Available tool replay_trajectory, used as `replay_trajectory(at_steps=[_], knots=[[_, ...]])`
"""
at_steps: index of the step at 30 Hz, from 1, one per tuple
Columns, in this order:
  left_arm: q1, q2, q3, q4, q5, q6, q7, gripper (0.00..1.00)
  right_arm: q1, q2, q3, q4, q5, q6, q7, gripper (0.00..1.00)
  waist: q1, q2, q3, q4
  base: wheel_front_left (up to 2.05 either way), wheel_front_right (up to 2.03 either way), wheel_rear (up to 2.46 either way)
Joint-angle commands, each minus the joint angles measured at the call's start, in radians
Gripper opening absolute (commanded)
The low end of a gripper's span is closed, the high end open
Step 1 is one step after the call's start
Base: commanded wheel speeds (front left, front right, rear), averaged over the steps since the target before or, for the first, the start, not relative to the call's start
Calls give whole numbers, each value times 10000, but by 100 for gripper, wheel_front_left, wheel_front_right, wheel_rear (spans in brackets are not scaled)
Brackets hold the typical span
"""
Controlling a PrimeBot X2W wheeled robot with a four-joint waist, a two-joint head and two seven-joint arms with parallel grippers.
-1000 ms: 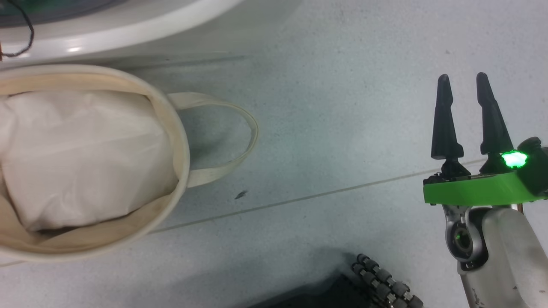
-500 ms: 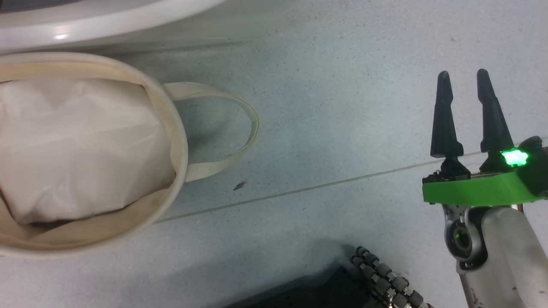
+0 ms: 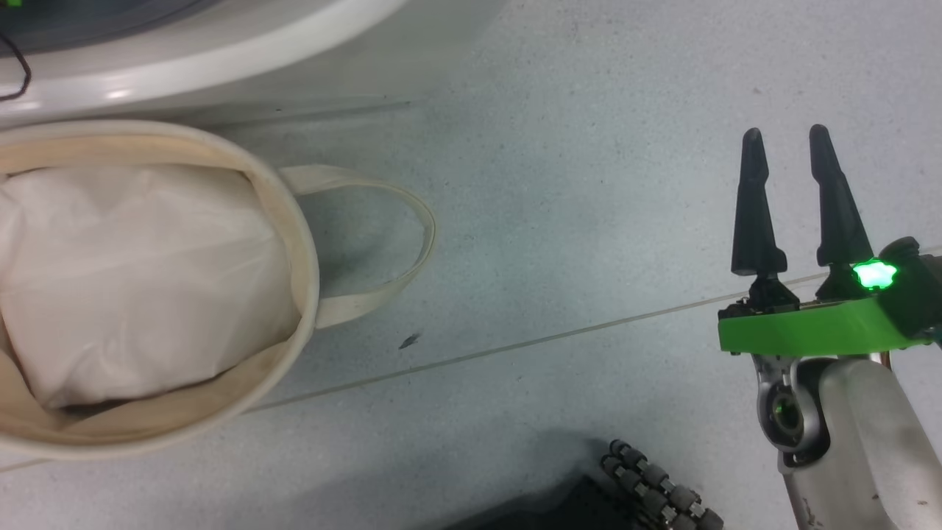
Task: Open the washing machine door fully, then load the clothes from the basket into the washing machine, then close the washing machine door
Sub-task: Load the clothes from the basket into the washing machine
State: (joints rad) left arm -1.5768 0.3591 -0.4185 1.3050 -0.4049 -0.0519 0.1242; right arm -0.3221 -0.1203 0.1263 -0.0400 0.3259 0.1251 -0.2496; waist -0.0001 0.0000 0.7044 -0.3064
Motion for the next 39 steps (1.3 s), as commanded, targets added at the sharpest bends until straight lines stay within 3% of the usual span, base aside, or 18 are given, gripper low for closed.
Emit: replay_trajectory(at_steps=[1, 7, 16, 23, 33, 39], knots=[[-68, 290, -5, -162, -101, 42, 206, 100, 276, -40, 199, -222, 24, 56, -122, 100, 1, 0, -94, -38, 0, 0, 0], [245, 141, -268, -152, 7, 62, 343, 100, 236, -28, 185, -195, 113, 56, -122, 100, 1, 0, -323, 5, 0, 0, 0], [1057, -379, 75, -166, -575, -260, -1523, 100, 185, -92, 190, 74, 197, 56, -122, 100, 1, 0, -1020, 438, 0, 0, 0], [1976, -648, -11, -158, -702, -486, -2345, 100, 189, -214, 228, 381, 287, 56, -122, 100, 1, 0, -1654, 789, 0, 0, 0], [2447, -516, -216, -147, -737, -573, -2248, 100, 203, -241, 340, 569, 413, 56, -122, 100, 1, 0, -1883, 937, 0, 0, 0], [2522, -542, -142, -185, -898, -615, -3084, 100, 332, -139, 223, 541, 411, 56, -122, 100, 1, 0, -1958, 907, 0, 0, 0]])
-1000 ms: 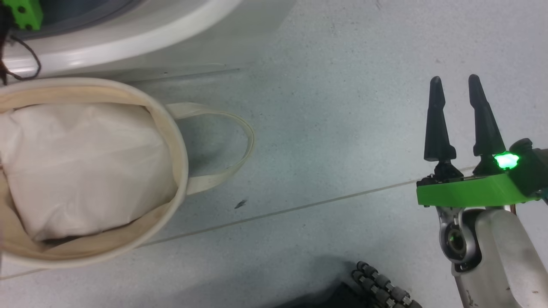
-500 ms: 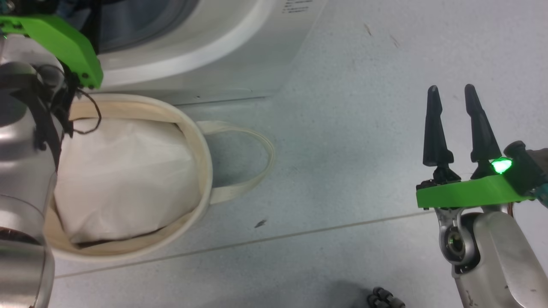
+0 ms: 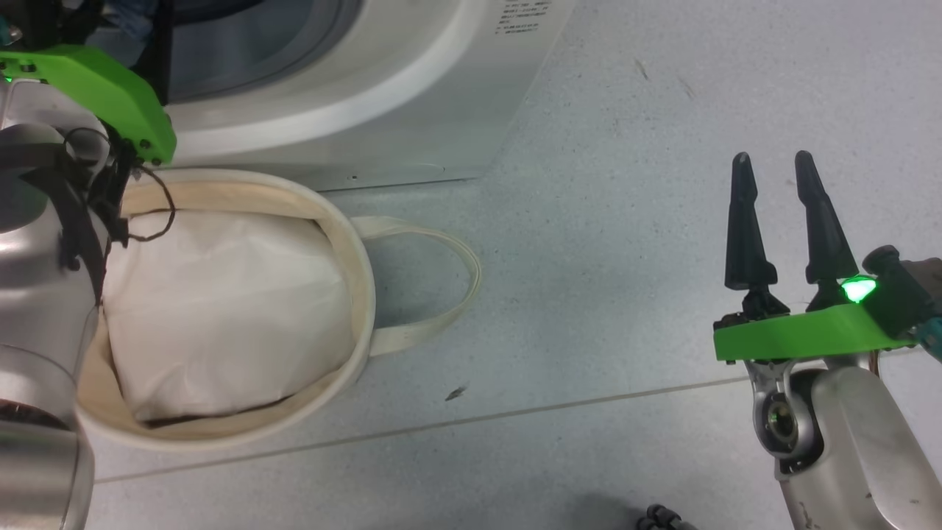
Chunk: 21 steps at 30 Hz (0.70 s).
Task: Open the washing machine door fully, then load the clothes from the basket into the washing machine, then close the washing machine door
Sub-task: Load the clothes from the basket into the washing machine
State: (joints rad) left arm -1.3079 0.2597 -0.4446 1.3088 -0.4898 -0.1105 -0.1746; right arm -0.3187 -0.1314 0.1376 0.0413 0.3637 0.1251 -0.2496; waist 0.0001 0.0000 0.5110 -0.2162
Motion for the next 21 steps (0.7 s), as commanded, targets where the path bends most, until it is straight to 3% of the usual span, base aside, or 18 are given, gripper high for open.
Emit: replay_trajectory(at_steps=[1, 8, 13, 21], knots=[[-104, 432, 116, -241, -58, -34, -256, 100, 328, -15, 87, -265, 30, 56, -122, 100, -1, 0, -69, 19, 0, 0, 0], [834, 260, 286, -931, -186, -62, -852, 100, 416, -17, 79, -207, 84, 56, -122, 100, -1, 0, -677, 261, 0, 0, 0], [2162, 364, 890, -2923, -76, 141, -867, 100, 437, -166, 184, -105, 125, 56, -122, 100, -1, 0, -1202, 565, 0, 0, 0], [4940, 335, 2278, -6234, 554, 54, -870, 100, 545, -540, 498, 99, 229, 56, -122, 100, -1, 0, -2013, 1100, 0, 0, 0]])
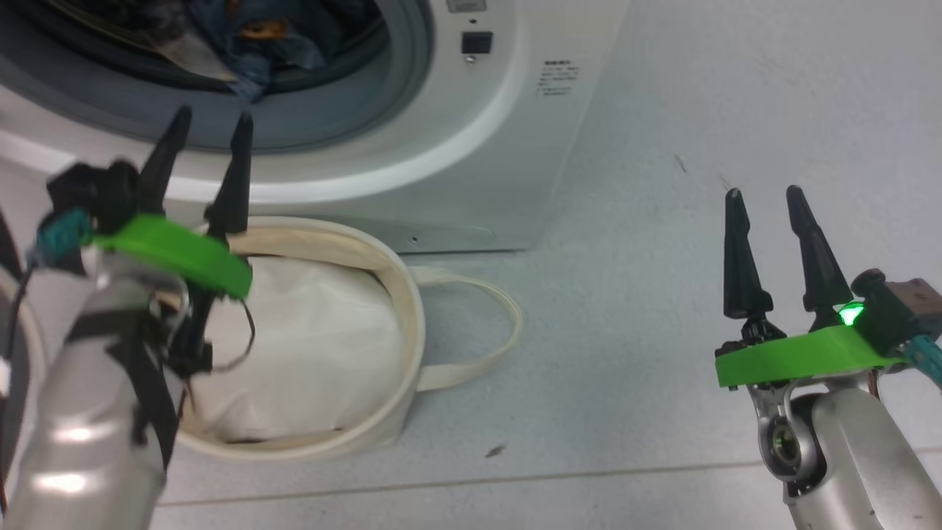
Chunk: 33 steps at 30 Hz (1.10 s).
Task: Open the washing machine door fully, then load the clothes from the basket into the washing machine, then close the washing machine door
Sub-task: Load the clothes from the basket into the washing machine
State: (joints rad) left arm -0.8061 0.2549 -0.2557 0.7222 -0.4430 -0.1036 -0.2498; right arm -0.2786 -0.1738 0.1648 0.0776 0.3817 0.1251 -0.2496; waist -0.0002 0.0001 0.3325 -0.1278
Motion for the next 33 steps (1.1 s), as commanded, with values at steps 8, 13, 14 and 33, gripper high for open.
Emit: replay_trajectory(at_steps=[8, 13, 14, 33], knots=[[2104, -225, 1278, -2001, 507, -199, -119, 100, 313, -370, 469, -112, 191, 56, -122, 100, 2, -1, -927, 785, 0, 0, 0], [2997, -430, 1857, -2542, 739, -239, -119, 100, 430, -614, 797, -73, 125, 56, -122, 100, 2, -1, -1244, 1043, 0, 0, 0], [3150, -468, 1989, -2596, 755, -244, -119, 100, 447, -666, 854, -98, 67, 56, -122, 100, 2, -1, -1287, 1066, 0, 0, 0], [3587, -522, 2385, -3148, 364, -269, -120, 100, 629, -667, 835, -306, -87, 56, -122, 100, 2, -1, -1302, 1100, 0, 0, 0]])
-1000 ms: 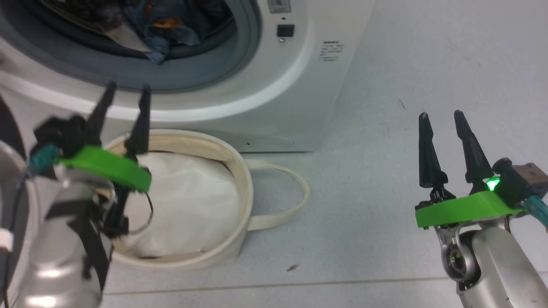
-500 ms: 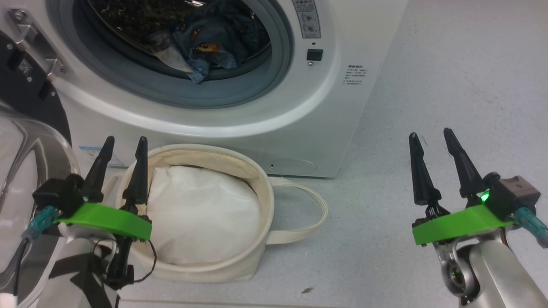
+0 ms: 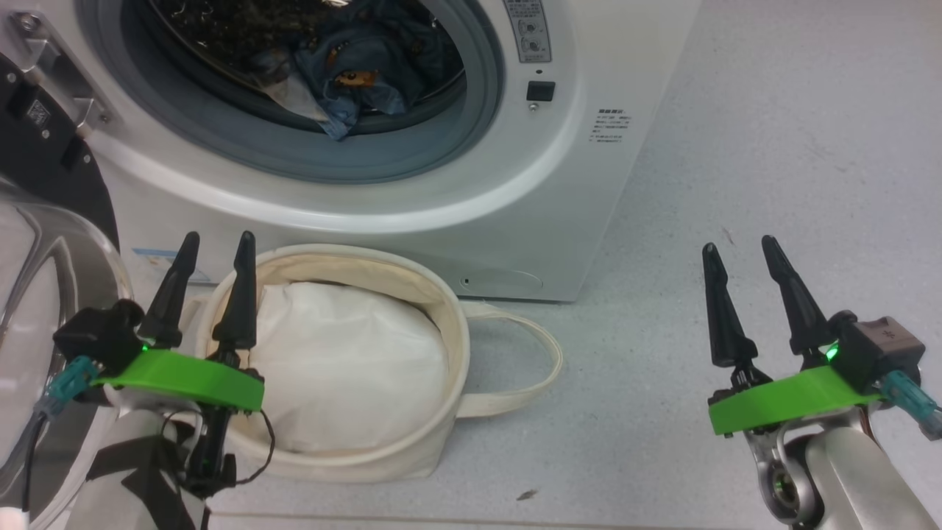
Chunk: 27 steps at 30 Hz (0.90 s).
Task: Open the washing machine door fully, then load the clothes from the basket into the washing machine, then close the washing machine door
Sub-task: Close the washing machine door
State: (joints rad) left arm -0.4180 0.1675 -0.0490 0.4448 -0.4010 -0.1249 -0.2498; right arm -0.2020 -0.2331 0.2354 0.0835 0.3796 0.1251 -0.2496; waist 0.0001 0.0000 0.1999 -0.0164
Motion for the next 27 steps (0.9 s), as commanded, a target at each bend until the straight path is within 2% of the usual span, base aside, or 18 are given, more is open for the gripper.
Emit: replay_trajectory(at_steps=[1, 11, 27], knots=[[-318, 357, 328, -381, -97, -56, -120, 100, -154, -62, 122, -371, -70, 56, -122, 100, -1, 0, 45, -25, -2, 3, -1], [-351, 407, 356, -419, -268, -57, -120, 100, -215, 3, 84, -371, -84, 56, -122, 100, -1, 0, 118, -110, -57, 98, -41], [-208, 218, 434, -503, -125, -57, -120, 100, -249, -20, 142, -323, -38, 56, -122, 100, -1, 0, 114, 112, -175, 191, -16]])
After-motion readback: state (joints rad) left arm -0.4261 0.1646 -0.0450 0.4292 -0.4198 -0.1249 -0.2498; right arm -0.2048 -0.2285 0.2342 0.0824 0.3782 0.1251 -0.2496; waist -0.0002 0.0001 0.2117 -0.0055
